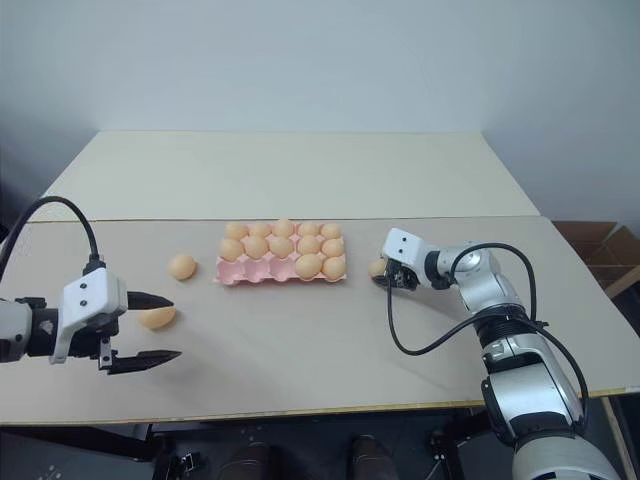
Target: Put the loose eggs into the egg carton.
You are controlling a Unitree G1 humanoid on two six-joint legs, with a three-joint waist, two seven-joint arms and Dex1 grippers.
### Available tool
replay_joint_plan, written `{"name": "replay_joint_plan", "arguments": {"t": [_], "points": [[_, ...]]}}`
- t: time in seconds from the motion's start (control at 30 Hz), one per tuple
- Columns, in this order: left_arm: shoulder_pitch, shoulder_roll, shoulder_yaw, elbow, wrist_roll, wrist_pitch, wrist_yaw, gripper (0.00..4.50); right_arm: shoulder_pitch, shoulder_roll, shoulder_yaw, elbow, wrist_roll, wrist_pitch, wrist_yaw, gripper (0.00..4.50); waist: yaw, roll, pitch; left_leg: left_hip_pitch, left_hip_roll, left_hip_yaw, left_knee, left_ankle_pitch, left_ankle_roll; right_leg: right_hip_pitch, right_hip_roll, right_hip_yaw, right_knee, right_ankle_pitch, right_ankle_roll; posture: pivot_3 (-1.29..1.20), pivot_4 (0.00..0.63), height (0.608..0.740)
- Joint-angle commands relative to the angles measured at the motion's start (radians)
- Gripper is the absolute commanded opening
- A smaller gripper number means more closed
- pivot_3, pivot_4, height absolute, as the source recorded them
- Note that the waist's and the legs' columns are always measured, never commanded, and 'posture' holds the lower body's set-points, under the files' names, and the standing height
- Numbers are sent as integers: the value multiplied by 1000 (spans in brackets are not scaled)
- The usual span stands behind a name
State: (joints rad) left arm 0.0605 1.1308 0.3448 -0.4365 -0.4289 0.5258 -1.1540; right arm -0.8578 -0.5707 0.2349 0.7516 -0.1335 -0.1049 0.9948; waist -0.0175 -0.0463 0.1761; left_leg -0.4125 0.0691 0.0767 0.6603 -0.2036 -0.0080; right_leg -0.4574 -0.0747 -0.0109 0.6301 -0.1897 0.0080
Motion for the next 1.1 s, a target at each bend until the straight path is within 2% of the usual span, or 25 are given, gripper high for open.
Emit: {"name": "replay_joint_plan", "arguments": {"t": [0.03,0.17,0.3,0.47,0.73,1.03,1.1], "points": [[5,1,29,-18,4,-14,5,4500,-14,-9,-10,-12,-9,-29,-18,1846,0,0,0,0,0,0,0,0,0,0,0,0,0,0,0,0,150,740],[11,10,38,-14,3,-13,1,4500,-19,-23,-29,-111,-3,-20,-25,1846,0,0,0,0,0,0,0,0,0,0,0,0,0,0,0,0,150,740],[25,16,54,-11,5,-7,-4,4500,-31,-8,-66,-300,80,56,29,1846,-6,1,0,0,0,0,0,0,0,-1,0,0,0,1,1,0,150,740],[40,19,64,-6,12,4,2,4500,-66,53,-16,-444,105,96,67,1846,-4,1,1,0,1,0,0,0,0,-1,1,0,1,1,1,0,150,740],[55,13,62,-1,17,12,12,4500,-134,261,84,-370,46,57,-9,1846,-3,1,1,0,1,0,0,0,0,-1,1,-1,1,1,0,0,150,740],[85,-7,97,-27,1,32,15,4500,-172,350,124,-179,-31,-25,-109,1846,-1,1,1,-1,1,0,0,0,0,-1,0,-1,0,0,-2,0,150,740],[98,-9,104,-32,6,36,23,4500,-181,353,128,-141,-46,-34,-121,2445,-3,1,1,-1,1,0,0,0,0,-2,0,-1,1,0,-1,0,150,740]]}}
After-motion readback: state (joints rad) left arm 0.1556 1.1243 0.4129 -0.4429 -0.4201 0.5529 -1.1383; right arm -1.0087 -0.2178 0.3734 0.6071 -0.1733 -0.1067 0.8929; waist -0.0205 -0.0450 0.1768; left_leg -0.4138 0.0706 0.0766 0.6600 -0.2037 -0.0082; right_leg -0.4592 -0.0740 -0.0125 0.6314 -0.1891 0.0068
